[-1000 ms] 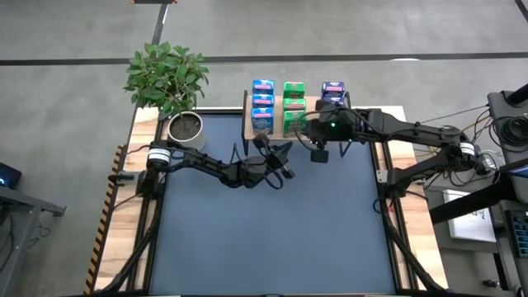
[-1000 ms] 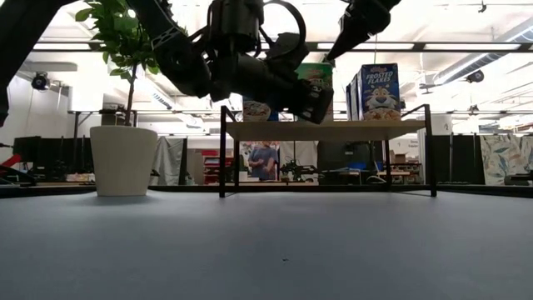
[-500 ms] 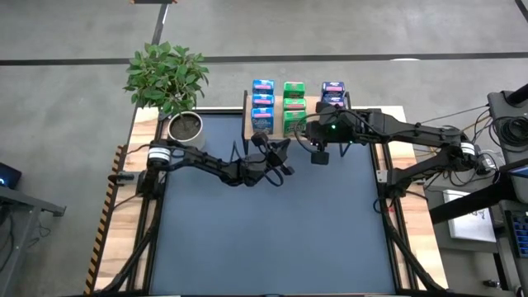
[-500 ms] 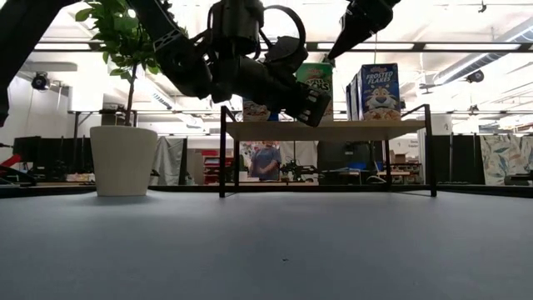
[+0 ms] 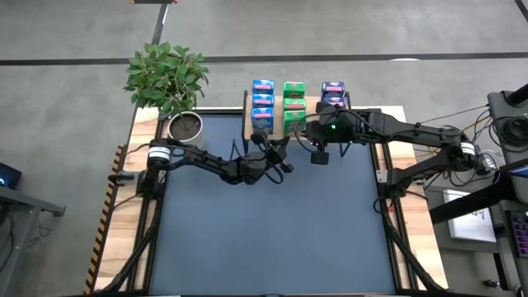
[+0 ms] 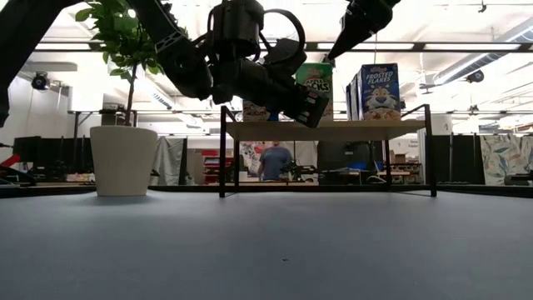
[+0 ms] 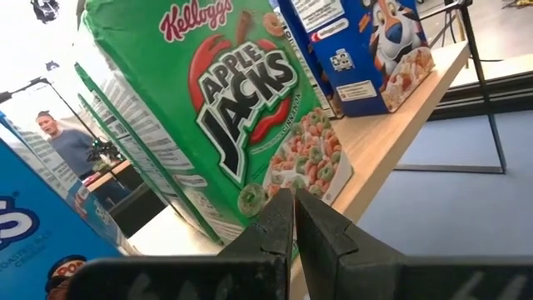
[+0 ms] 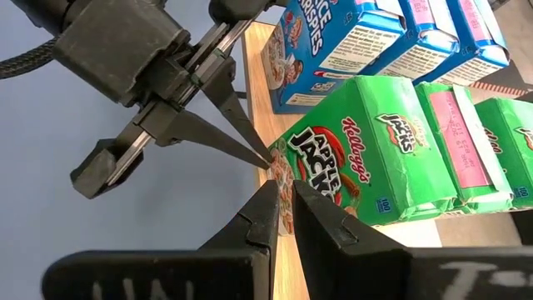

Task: Stack cereal on shelf
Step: Put the green cereal box on the shelf aligned with the other green cereal boxes, then return to Home Position

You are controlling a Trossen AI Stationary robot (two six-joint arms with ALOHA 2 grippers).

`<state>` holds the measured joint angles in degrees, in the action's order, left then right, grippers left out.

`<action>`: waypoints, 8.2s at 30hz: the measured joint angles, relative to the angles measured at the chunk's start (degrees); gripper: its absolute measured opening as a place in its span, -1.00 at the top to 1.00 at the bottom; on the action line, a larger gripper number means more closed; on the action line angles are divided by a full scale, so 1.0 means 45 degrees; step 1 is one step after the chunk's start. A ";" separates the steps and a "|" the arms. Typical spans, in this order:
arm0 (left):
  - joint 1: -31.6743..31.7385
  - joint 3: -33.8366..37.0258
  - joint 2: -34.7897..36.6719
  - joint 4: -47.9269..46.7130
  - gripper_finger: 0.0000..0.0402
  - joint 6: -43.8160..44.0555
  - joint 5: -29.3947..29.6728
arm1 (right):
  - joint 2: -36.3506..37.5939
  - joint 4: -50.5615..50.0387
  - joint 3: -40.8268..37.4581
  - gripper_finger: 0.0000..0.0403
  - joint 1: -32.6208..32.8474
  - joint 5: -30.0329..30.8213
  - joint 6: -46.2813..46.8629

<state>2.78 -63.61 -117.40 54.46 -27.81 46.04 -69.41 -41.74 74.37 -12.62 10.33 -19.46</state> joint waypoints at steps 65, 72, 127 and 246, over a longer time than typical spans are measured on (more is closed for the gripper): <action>-0.3504 0.7181 0.9436 -0.1410 1.00 -0.1031 -0.0664 | 0.2402 0.7036 -0.7523 0.86 0.0480 -0.0661 0.2451; -0.3504 0.7945 1.0240 -0.1383 1.00 -0.0505 -0.0646 | 0.2424 0.9439 -0.9199 0.86 0.0795 -0.0681 0.3099; -0.3752 0.8170 1.8215 -1.2443 1.00 0.3886 -0.4478 | 0.9943 1.0200 -1.2722 0.86 0.1141 -0.2307 0.1807; -0.3734 1.3583 2.6091 -1.1735 1.00 0.4786 -0.4692 | 1.5425 0.9433 -1.6359 0.86 0.1132 -0.2301 0.2668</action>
<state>-14.03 -2.49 0.01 1.65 -6.27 24.93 0.01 0.71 0.75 -7.53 -0.03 -7.46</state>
